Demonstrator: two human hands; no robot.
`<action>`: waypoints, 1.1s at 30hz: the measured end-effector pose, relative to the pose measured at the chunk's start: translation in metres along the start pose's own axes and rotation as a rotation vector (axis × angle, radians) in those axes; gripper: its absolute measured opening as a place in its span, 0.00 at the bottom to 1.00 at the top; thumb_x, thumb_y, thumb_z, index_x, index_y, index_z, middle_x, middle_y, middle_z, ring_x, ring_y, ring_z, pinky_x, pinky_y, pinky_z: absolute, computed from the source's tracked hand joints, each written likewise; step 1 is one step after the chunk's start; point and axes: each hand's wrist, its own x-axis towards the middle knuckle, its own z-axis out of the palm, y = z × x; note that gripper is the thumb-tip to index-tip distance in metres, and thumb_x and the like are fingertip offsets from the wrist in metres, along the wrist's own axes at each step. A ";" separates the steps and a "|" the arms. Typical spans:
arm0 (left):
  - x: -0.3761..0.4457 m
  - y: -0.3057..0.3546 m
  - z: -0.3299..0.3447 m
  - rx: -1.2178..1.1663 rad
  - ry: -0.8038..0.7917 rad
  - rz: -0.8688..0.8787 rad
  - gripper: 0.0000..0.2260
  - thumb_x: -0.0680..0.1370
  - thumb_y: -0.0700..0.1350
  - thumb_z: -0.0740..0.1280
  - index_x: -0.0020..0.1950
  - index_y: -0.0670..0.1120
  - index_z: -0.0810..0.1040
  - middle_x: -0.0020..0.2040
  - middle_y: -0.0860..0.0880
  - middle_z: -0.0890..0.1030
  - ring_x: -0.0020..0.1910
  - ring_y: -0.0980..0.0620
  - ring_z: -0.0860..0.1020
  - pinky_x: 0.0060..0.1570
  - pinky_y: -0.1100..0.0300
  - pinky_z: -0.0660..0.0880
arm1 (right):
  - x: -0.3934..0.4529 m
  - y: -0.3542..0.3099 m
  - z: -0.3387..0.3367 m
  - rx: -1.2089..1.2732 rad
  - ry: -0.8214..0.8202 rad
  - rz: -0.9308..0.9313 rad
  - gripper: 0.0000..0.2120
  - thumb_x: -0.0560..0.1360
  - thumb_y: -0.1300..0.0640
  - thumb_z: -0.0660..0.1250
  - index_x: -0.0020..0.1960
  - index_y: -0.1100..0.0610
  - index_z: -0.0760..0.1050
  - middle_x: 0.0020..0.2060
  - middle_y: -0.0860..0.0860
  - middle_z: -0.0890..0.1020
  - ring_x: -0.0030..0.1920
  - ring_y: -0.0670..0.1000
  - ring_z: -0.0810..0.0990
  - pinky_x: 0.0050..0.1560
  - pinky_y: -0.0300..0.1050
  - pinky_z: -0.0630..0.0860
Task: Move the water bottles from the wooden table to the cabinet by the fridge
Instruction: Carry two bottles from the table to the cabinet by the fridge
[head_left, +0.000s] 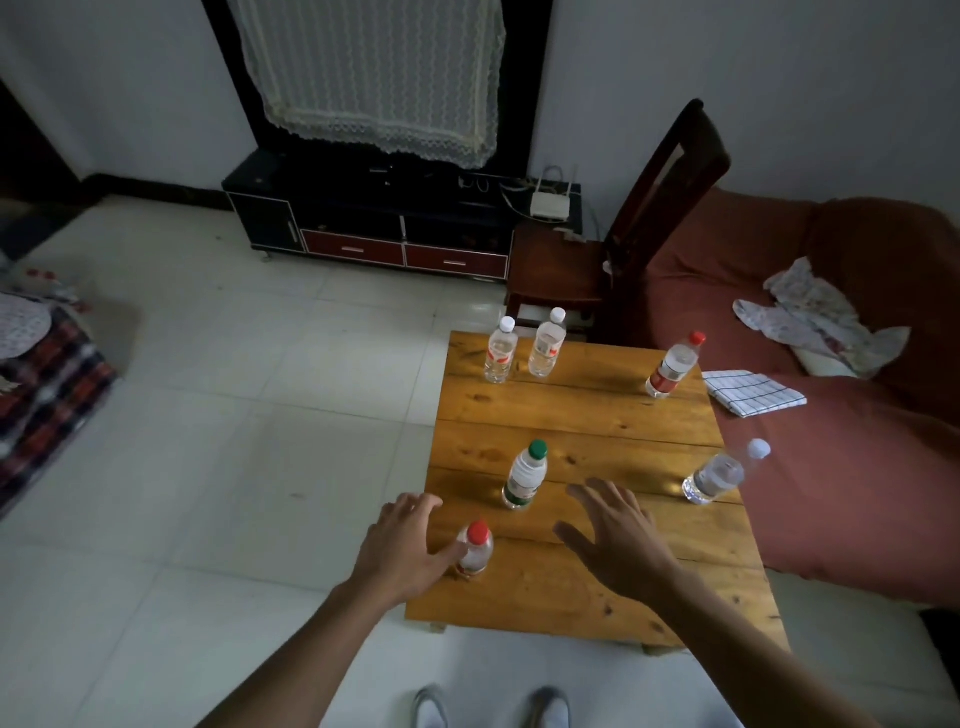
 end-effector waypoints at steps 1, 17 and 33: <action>0.003 -0.002 0.006 -0.015 -0.008 0.003 0.33 0.72 0.68 0.66 0.72 0.56 0.64 0.72 0.54 0.68 0.69 0.51 0.69 0.62 0.56 0.73 | 0.003 0.003 0.005 0.000 -0.007 0.006 0.31 0.78 0.33 0.53 0.77 0.46 0.57 0.78 0.50 0.59 0.77 0.54 0.57 0.71 0.58 0.65; 0.072 -0.039 0.132 -0.331 -0.026 0.024 0.32 0.66 0.52 0.80 0.65 0.57 0.70 0.62 0.56 0.76 0.60 0.55 0.75 0.55 0.60 0.78 | 0.046 0.053 0.112 0.120 -0.115 0.063 0.42 0.69 0.25 0.44 0.76 0.47 0.60 0.75 0.49 0.63 0.73 0.52 0.63 0.68 0.56 0.69; 0.080 -0.044 0.180 -0.358 0.227 -0.012 0.32 0.61 0.46 0.82 0.62 0.47 0.73 0.54 0.51 0.76 0.50 0.52 0.75 0.42 0.71 0.67 | 0.054 0.064 0.153 0.280 -0.095 0.107 0.35 0.74 0.30 0.51 0.74 0.49 0.63 0.74 0.51 0.66 0.71 0.55 0.67 0.65 0.57 0.71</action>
